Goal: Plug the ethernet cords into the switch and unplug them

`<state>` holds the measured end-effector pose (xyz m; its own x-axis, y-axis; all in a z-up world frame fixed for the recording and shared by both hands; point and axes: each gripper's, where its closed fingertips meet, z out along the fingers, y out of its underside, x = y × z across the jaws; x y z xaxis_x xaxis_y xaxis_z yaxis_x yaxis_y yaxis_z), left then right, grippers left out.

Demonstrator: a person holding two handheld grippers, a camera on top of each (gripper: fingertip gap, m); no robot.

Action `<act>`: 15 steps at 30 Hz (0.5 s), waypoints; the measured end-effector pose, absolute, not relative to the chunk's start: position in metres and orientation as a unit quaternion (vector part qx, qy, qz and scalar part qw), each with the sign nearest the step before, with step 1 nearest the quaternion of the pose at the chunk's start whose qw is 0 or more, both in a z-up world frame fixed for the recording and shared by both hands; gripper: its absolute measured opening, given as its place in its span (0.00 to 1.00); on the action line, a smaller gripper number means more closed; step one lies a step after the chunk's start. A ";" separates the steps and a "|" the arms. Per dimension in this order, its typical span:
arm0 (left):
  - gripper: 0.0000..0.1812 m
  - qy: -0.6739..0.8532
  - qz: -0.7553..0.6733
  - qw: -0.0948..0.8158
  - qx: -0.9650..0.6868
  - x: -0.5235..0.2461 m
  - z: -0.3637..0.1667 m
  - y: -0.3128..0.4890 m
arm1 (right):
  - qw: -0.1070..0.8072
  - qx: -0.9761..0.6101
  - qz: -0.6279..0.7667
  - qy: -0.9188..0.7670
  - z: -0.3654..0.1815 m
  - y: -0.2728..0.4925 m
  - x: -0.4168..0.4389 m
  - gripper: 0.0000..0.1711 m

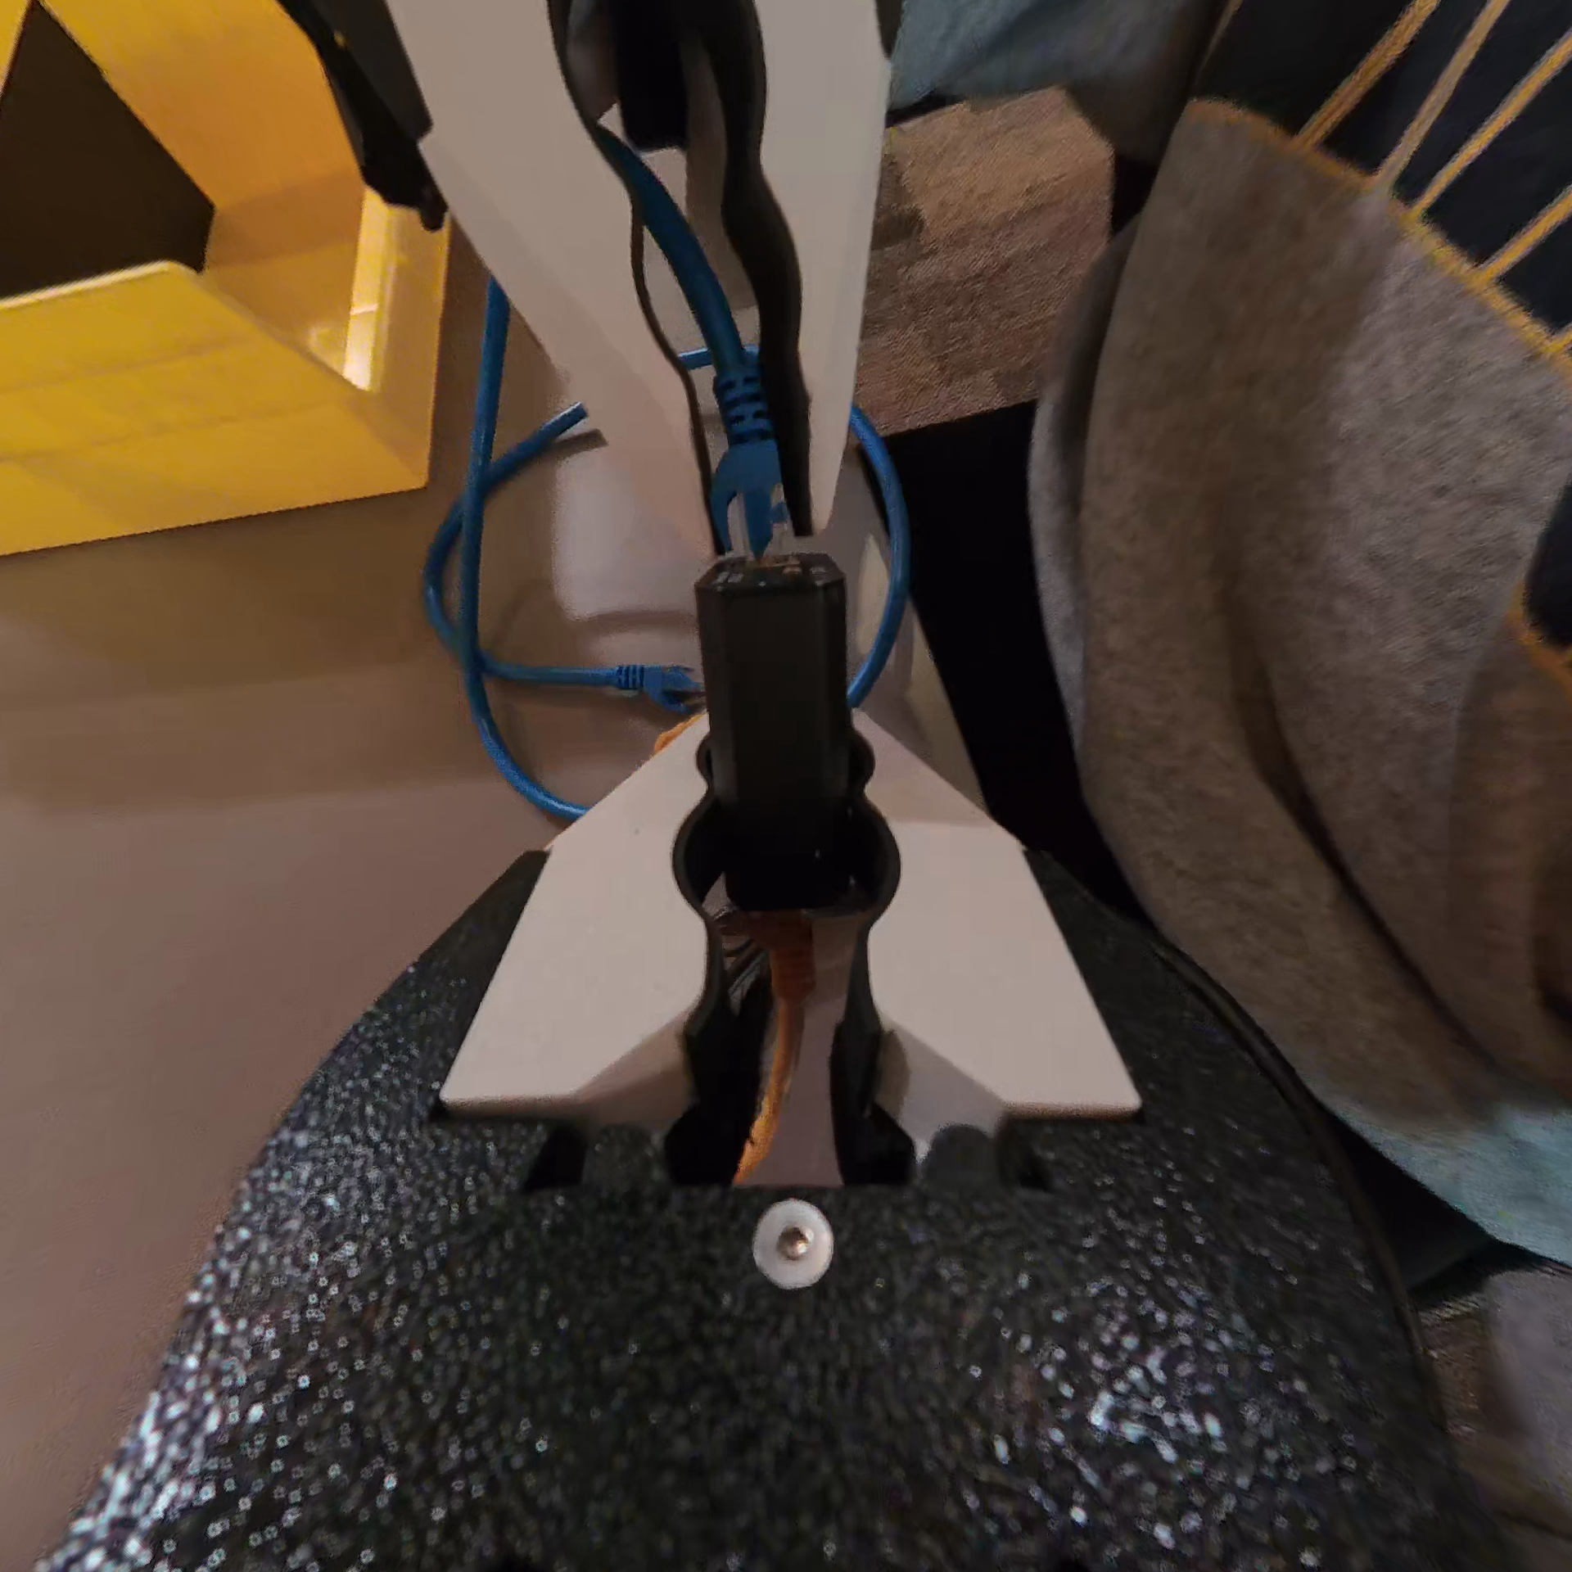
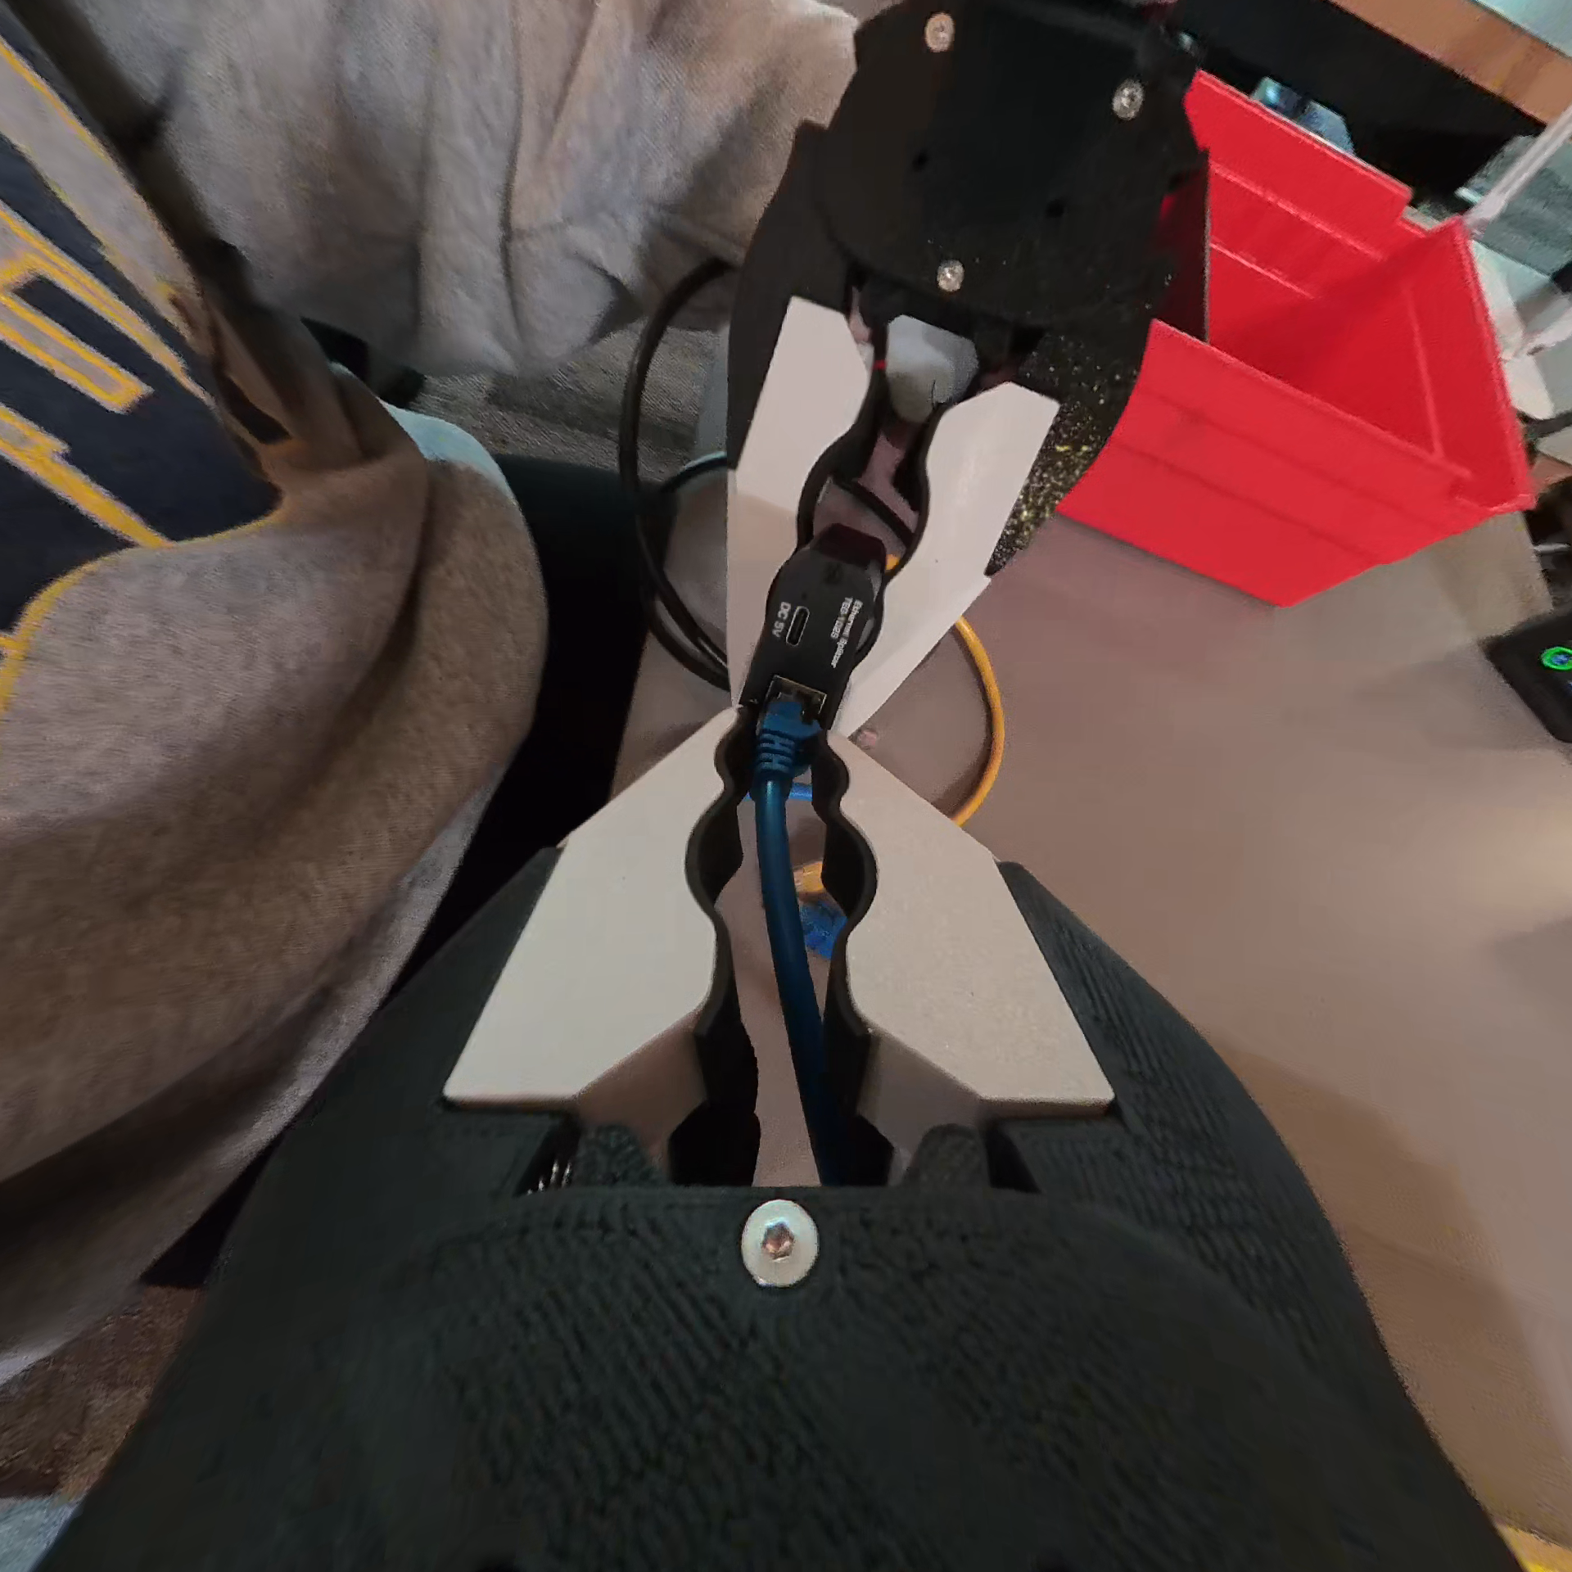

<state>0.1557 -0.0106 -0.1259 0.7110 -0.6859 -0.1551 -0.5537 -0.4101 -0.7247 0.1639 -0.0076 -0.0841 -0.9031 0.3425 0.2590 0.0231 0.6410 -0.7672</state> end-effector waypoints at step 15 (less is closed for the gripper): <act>0.12 0.379 -0.189 0.397 -0.815 0.191 -0.093 -0.028 | 0.136 -0.062 0.501 -0.852 -0.048 -0.022 0.194 0.06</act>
